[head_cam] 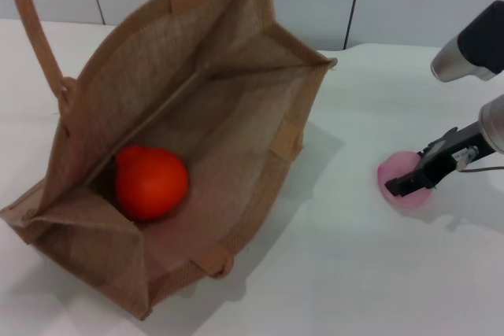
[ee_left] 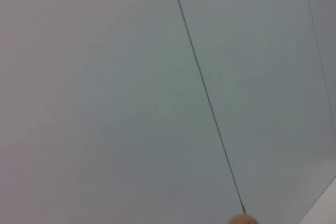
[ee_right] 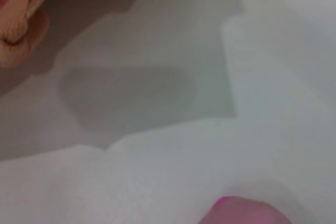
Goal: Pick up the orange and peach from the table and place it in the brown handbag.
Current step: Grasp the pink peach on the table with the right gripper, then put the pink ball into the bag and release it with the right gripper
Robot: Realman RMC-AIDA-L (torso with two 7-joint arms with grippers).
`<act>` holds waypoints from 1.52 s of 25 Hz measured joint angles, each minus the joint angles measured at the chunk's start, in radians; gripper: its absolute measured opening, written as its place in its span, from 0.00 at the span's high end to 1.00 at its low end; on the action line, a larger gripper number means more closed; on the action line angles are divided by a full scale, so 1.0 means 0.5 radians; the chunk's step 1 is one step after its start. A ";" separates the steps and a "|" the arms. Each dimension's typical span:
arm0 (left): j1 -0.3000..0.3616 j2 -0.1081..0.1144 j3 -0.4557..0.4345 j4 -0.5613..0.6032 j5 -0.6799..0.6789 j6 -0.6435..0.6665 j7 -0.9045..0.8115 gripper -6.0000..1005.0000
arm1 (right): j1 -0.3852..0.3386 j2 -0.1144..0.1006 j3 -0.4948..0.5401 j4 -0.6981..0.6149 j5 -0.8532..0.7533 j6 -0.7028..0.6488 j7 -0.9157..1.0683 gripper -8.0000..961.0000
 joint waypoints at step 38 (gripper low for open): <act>-0.062 -0.003 0.030 -0.017 0.050 0.027 0.034 0.89 | -0.218 0.062 -0.336 -1.732 0.398 0.678 0.541 0.54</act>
